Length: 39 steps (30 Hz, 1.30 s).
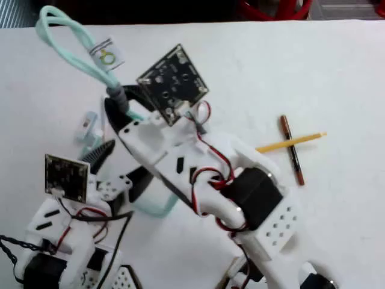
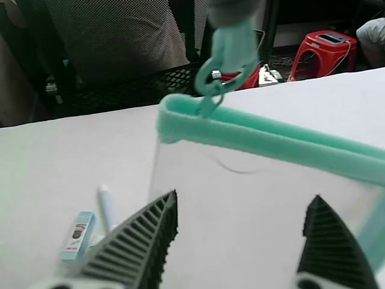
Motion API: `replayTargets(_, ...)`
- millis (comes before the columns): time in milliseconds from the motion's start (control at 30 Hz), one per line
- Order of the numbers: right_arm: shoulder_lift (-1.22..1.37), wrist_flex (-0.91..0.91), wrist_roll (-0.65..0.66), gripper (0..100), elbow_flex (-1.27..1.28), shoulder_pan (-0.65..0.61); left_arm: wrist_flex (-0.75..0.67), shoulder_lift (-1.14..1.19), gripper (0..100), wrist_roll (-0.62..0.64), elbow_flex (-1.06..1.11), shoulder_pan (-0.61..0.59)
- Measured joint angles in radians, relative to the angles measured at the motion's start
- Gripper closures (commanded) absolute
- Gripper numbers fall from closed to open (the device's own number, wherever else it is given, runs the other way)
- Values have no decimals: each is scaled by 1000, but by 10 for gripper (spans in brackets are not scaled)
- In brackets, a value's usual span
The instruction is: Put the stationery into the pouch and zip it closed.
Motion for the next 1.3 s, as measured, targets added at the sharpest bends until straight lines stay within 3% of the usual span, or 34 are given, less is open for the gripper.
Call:
replayTargets(133, -48, 51, -3, 981, 0, 5, 60, -130, 671, -100, -6, -18)
replayTargets(300, -78, 81, -3, 981, 0, 61, 245, -158, 671, -244, -158, -18)
replayTargets(500, -80, 146, -3, 981, 0, 37, 276, -158, 671, -448, -193, -17)
replayTargets(667, -80, 224, 167, 981, 0, -41, 281, -158, 671, -551, -193, -21)
replayTargets(767, -81, 264, 253, 981, -3, -121, 282, -158, 671, -571, -193, -25)
replayTargets(967, -81, 379, 273, 981, -160, -184, 284, -158, 671, -578, -232, -48)
replayTargets(1100, -83, 503, 273, 981, -302, -193, 284, -158, 671, -578, -284, -100)
replayTargets(1300, -83, 612, 279, 981, -388, -193, 330, -158, 671, -578, -302, -72)
